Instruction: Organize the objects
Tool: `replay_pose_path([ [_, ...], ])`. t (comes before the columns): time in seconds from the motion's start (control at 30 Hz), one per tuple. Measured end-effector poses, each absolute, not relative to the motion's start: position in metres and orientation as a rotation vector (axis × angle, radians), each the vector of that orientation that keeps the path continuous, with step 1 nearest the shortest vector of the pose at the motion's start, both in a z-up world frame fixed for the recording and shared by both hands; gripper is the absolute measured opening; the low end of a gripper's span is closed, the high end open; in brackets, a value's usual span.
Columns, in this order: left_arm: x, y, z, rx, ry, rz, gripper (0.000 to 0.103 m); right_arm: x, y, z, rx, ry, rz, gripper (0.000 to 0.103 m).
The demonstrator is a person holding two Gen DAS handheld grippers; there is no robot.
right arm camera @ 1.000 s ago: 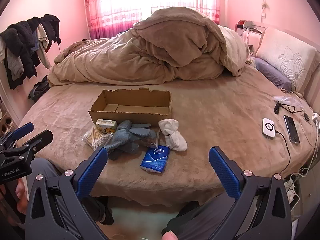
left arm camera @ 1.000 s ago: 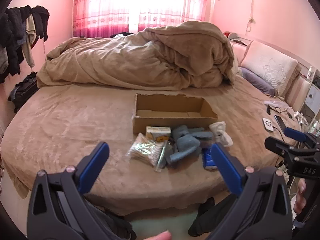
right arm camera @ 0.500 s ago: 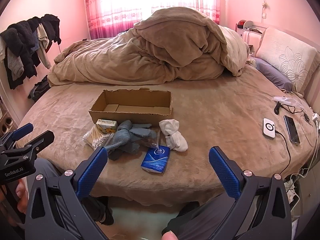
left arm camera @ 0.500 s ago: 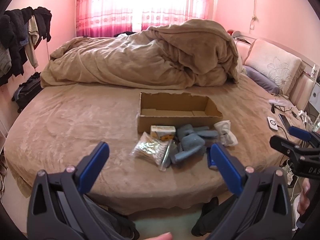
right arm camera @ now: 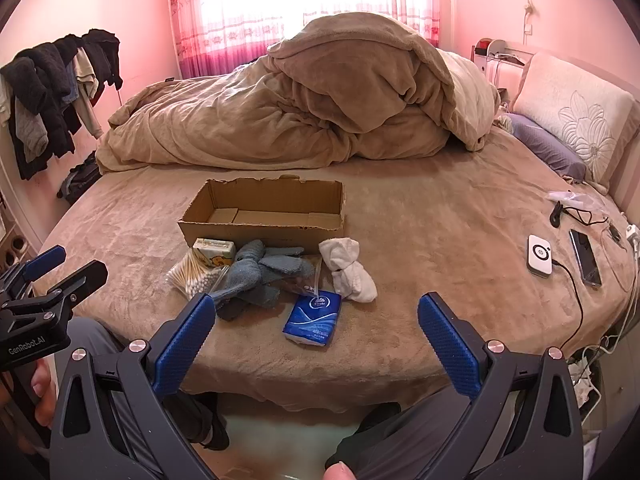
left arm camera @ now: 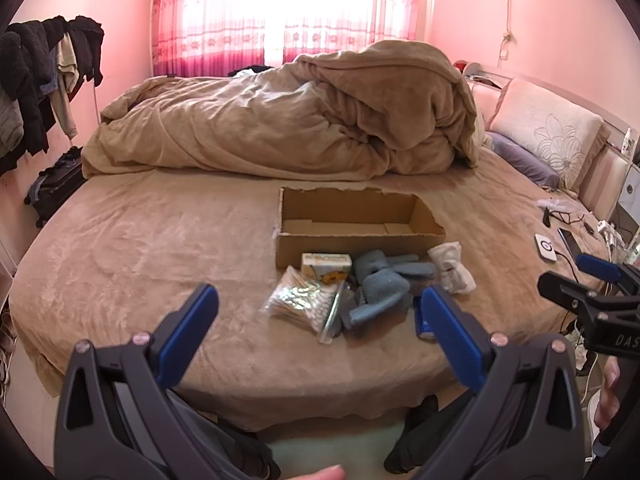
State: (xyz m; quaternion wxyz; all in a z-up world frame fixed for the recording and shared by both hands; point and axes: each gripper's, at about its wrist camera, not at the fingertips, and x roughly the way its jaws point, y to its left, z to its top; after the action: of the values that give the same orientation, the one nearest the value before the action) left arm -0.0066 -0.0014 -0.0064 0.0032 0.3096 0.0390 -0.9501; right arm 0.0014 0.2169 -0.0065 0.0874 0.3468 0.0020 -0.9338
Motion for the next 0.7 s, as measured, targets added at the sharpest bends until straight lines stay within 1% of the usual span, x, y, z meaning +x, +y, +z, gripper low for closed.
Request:
replay_pose_path([
  [0.7, -0.0073, -0.0022, -0.0071, 0.958, 0.117, -2.97, 0.103, 0.0013, 0.2138, -0.0067, 1.028, -0.003, -2.772, 0.103],
])
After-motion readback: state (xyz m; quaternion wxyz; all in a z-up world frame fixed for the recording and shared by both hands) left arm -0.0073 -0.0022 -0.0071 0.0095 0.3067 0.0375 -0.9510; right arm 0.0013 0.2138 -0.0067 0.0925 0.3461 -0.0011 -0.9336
